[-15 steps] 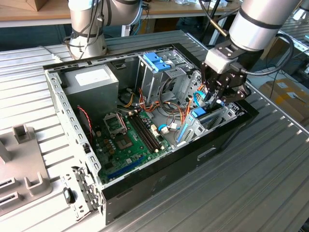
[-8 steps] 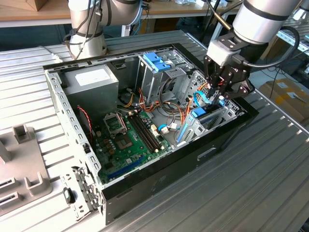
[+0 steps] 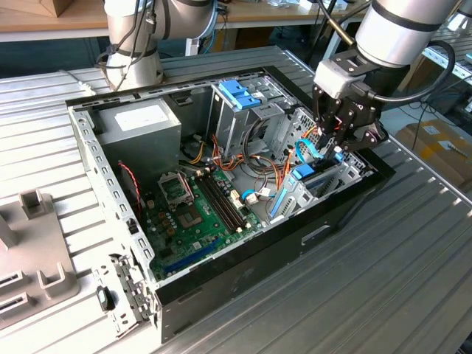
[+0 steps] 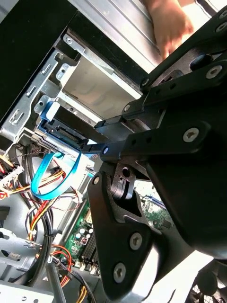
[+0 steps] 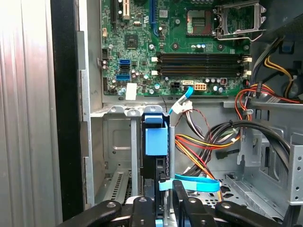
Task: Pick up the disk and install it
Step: 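Insert the first disk wire, then insert the second disk wire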
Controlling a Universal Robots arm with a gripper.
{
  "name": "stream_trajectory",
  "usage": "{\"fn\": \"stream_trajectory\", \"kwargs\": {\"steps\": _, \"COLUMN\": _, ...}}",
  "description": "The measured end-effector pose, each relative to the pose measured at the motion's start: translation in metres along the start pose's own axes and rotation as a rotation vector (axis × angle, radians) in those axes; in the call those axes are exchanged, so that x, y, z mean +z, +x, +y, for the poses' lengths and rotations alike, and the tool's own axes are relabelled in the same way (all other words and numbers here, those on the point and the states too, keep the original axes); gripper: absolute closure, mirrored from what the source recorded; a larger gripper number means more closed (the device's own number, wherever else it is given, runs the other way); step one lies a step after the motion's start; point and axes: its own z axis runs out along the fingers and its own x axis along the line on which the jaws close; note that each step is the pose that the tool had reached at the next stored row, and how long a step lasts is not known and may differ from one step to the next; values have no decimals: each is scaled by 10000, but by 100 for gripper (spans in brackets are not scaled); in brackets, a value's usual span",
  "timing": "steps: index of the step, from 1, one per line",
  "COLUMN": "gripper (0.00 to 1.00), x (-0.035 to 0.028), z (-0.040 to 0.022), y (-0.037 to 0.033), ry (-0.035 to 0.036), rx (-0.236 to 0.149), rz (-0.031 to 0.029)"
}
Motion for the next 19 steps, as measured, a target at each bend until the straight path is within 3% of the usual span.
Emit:
{"fn": "stream_trajectory", "kwargs": {"steps": 4, "gripper": 71, "x": 2, "z": -18, "y": 0, "ry": -32, "rx": 6, "rz": 0}}
{"fn": "stream_trajectory", "kwargs": {"steps": 19, "gripper": 71, "x": 6, "z": -69, "y": 0, "ry": -33, "rx": 6, "rz": 0}}
